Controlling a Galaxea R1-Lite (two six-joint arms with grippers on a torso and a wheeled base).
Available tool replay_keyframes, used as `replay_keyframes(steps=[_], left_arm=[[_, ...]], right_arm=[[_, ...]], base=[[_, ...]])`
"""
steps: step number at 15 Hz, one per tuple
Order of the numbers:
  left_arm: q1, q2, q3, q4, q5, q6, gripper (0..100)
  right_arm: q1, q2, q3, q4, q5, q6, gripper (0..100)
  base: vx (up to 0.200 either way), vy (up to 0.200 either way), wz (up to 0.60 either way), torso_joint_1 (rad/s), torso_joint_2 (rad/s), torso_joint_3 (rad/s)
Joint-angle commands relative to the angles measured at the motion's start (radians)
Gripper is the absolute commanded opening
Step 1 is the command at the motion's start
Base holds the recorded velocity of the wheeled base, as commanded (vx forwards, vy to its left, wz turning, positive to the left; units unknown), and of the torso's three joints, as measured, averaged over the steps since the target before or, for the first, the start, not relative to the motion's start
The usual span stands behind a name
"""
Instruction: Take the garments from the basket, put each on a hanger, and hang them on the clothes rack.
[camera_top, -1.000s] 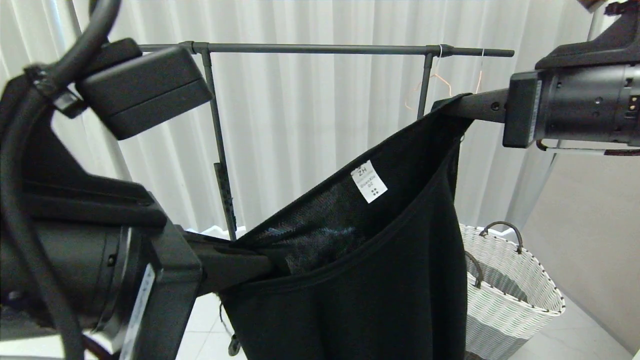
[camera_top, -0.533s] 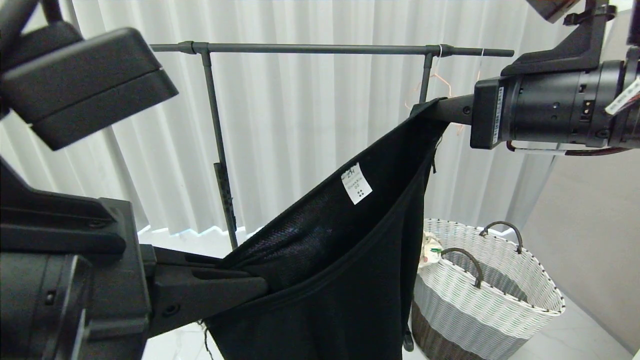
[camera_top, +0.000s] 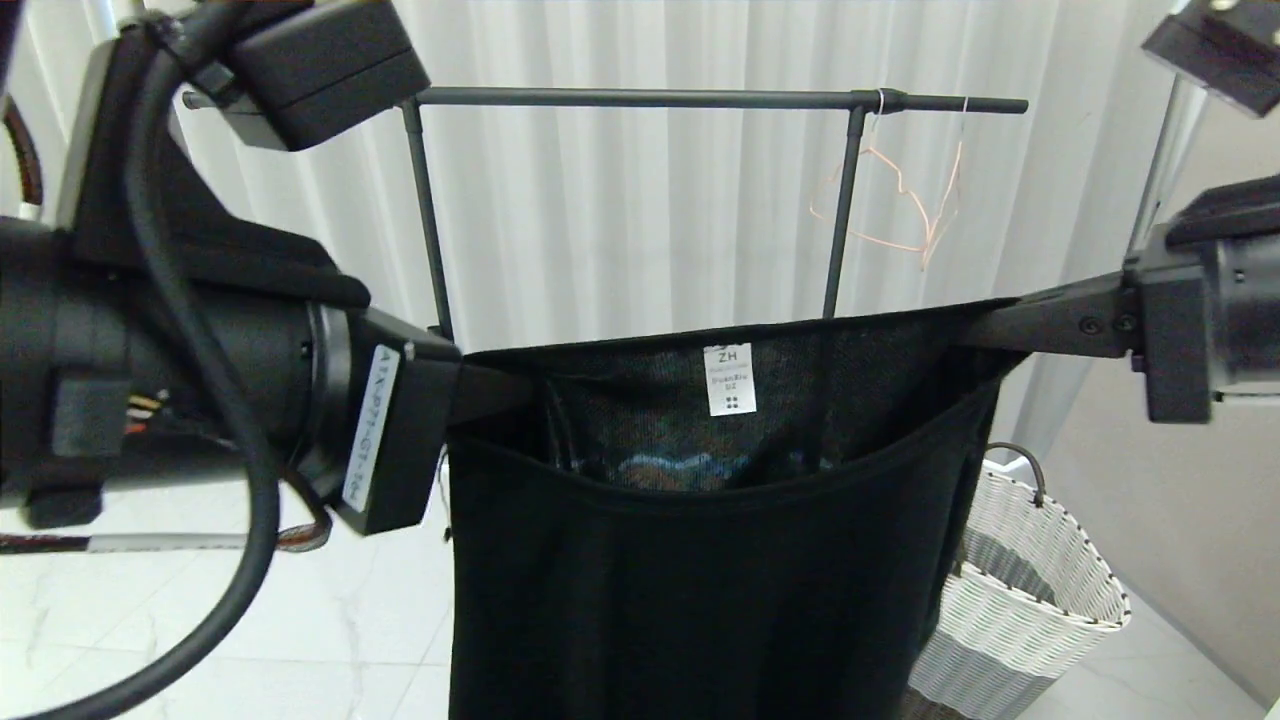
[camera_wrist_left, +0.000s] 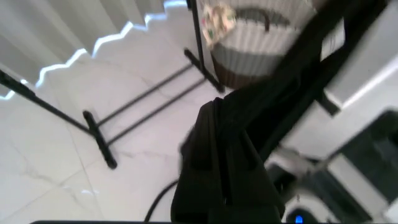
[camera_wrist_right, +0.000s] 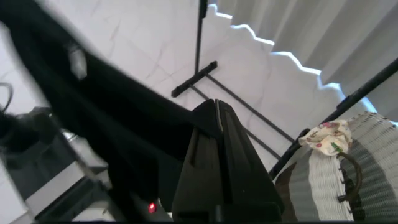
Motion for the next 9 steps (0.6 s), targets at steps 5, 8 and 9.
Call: replay_keyframes(steps=[5,8,9], left_arm=[[0.013,0.049,-0.023,-0.027,0.002,-0.001,0],[0.013,0.046,-0.023,-0.027,0.002,-0.001,0],[0.013,0.046,-0.024,-0.027,0.002,-0.001,0]], right_arm=[[0.014,-0.077,0.045,0.007,0.006,-0.007,0],[0.014,-0.077,0.045,0.007,0.006,-0.007,0],[0.014,-0.077,0.045,0.007,0.006,-0.007,0]], base=[[0.000,0.000,0.00,0.000,0.00,0.000],[0.000,0.000,0.00,0.000,0.00,0.000],[0.000,0.000,0.00,0.000,0.00,0.000]])
